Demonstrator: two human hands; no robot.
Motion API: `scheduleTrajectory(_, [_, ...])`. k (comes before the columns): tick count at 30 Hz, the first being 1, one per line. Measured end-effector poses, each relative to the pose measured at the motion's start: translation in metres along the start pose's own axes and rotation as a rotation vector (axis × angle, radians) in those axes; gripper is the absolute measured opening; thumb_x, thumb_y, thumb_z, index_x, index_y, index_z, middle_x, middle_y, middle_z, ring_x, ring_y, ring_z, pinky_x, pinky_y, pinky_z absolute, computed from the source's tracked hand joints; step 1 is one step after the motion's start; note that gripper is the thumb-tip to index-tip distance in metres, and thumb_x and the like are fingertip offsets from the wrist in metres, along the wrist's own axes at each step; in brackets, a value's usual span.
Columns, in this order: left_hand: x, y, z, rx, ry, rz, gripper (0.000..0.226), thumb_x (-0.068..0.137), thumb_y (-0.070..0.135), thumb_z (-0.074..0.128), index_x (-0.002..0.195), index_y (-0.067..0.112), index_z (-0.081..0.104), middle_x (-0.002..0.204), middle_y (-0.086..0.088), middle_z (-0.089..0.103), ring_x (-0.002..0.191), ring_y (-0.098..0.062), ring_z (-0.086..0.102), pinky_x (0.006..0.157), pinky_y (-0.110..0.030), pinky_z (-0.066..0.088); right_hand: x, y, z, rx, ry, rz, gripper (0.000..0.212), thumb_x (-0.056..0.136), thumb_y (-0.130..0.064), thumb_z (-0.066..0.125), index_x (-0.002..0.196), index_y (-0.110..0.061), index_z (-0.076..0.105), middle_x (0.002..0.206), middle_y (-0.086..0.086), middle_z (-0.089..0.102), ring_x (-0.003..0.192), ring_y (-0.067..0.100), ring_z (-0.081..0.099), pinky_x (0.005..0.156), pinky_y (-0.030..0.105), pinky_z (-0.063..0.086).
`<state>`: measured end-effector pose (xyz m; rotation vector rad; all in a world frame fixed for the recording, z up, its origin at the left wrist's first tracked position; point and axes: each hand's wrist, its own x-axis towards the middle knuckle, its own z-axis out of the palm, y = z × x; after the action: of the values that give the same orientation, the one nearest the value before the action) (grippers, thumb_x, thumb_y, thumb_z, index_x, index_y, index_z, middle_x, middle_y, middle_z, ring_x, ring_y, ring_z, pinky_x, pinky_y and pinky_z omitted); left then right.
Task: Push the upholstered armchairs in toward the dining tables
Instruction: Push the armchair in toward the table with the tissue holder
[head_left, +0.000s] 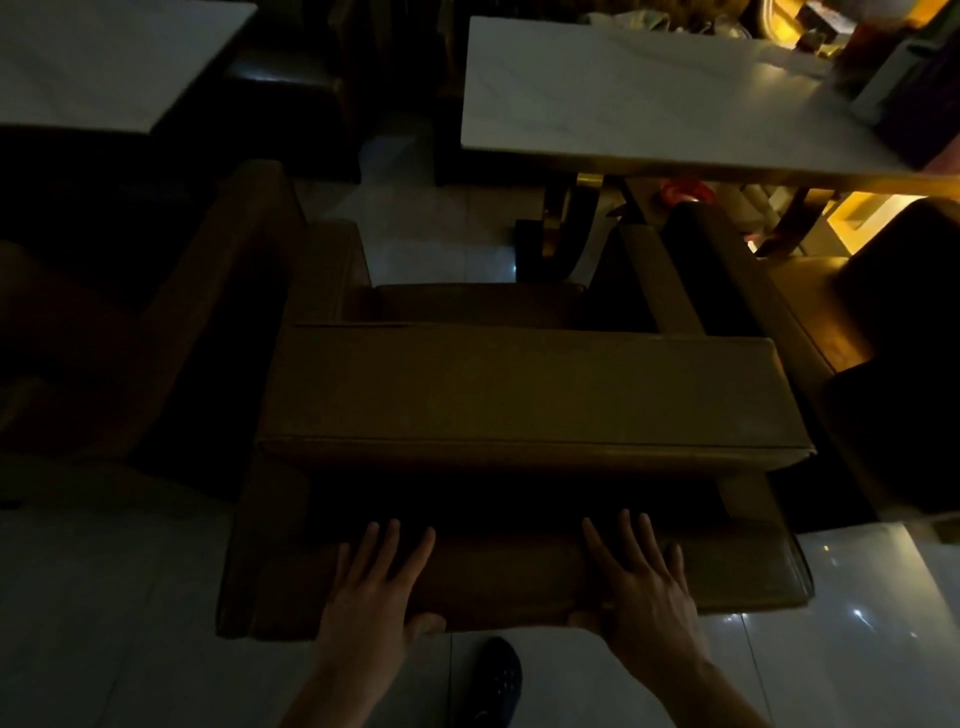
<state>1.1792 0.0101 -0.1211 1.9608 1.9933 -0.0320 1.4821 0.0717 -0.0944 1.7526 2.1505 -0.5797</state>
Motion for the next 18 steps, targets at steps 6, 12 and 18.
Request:
scheduleTrajectory(6, [0.029, 0.000, -0.012, -0.025, -0.007, -0.010, 0.094, 0.080, 0.070, 0.057, 0.151, 0.045, -0.001, 0.164, -0.003, 0.008, 0.151, -0.027, -0.001, 0.121, -0.048, 0.000, 0.026, 0.000, -0.014, -0.029, 0.030, 0.002, 0.108, 0.077, -0.082, 0.049, 0.149, -0.045, -0.023, 0.161, 0.004, -0.024, 0.148, 0.031, -0.025, 0.122, 0.057, 0.000])
scheduleTrajectory(12, [0.076, -0.011, -0.026, -0.043, 0.028, -0.004, 0.093, 0.081, 0.066, 0.061, 0.154, 0.042, 0.009, 0.165, -0.005, 0.012, 0.151, -0.029, 0.000, 0.121, -0.049, 0.002, 0.066, -0.001, -0.034, -0.044, 0.097, -0.028, 0.107, 0.078, -0.083, 0.047, 0.153, -0.042, -0.016, 0.165, 0.008, -0.014, 0.150, 0.032, -0.018, 0.122, 0.058, 0.004])
scheduleTrajectory(18, [0.128, -0.027, -0.046, -0.053, 0.043, 0.013, 0.094, 0.080, 0.066, 0.063, 0.155, 0.041, 0.013, 0.164, -0.006, 0.013, 0.151, -0.029, 0.001, 0.121, -0.049, 0.002, 0.109, -0.011, -0.059, -0.049, 0.106, -0.031, 0.104, 0.081, -0.080, 0.047, 0.153, -0.040, -0.017, 0.165, 0.008, -0.014, 0.150, 0.031, -0.017, 0.122, 0.058, 0.006])
